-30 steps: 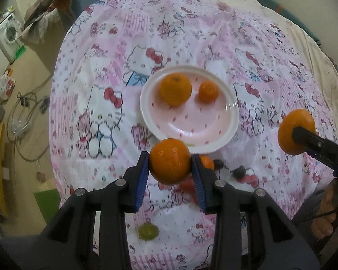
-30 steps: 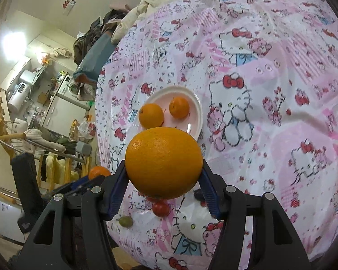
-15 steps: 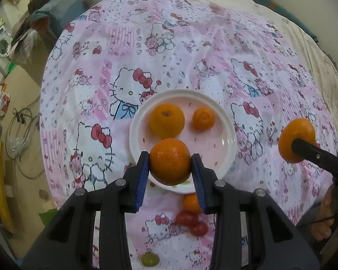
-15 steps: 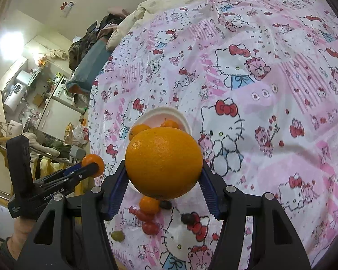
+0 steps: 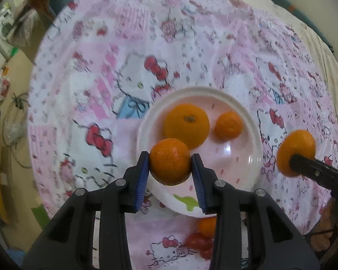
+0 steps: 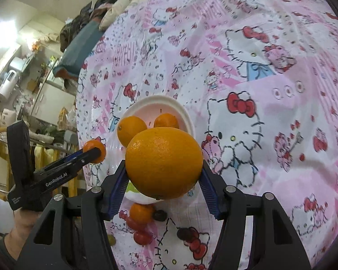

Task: Organize fruits
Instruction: 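Lower the mandarin onto the plate and open the left tool while the right tool places its orange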

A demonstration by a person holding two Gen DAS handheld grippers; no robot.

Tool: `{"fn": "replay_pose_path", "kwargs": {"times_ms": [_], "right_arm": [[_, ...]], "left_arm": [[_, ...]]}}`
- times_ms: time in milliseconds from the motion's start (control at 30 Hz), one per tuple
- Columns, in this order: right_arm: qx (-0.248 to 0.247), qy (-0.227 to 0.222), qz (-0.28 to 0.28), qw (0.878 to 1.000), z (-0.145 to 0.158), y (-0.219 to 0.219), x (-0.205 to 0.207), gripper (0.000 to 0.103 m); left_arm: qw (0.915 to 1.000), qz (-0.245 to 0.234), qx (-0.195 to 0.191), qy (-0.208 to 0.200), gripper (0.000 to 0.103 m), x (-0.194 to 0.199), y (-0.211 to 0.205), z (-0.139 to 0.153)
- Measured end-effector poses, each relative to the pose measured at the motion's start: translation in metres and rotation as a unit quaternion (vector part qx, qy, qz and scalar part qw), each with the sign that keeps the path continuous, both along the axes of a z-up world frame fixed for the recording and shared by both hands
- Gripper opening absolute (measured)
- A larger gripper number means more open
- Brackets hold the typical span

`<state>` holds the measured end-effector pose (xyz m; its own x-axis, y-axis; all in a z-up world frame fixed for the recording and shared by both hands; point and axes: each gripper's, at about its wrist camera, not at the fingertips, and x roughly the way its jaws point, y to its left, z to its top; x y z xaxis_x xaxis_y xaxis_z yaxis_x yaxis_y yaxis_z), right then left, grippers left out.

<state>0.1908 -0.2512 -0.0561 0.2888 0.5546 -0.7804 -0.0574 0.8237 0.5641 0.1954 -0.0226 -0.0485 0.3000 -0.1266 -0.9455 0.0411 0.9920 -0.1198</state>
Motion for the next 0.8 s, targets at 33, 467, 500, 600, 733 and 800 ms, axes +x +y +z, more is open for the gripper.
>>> {"fn": "replay_pose_path", "kwargs": {"times_ms": [33, 467, 500, 600, 733, 800], "right_arm": [[-0.001, 0.006, 0.005, 1.000, -0.005, 0.004, 0.005, 0.063], [0.005, 0.049, 0.040, 0.998, -0.041, 0.029, 0.027, 0.063], [0.005, 0.051, 0.040, 0.998, -0.042, 0.029, 0.027, 0.063], [0.003, 0.055, 0.041, 0.998, -0.044, 0.029, 0.028, 0.063], [-0.001, 0.053, 0.042, 0.998, -0.045, 0.031, 0.029, 0.065], [-0.002, 0.053, 0.043, 0.998, -0.045, 0.032, 0.028, 0.065]], "left_arm": [[1.0000, -0.002, -0.001, 0.008, 0.033, 0.000, -0.002, -0.005], [0.9992, -0.020, 0.004, 0.034, 0.034, 0.011, -0.012, -0.035], [0.9992, -0.018, 0.004, 0.036, 0.034, 0.012, -0.011, -0.036], [0.9990, -0.022, 0.007, 0.038, 0.035, 0.013, -0.012, -0.037], [0.9987, -0.025, 0.004, 0.045, 0.035, 0.014, -0.015, -0.040], [0.9985, -0.027, 0.004, 0.047, 0.035, 0.015, -0.019, -0.043]]}}
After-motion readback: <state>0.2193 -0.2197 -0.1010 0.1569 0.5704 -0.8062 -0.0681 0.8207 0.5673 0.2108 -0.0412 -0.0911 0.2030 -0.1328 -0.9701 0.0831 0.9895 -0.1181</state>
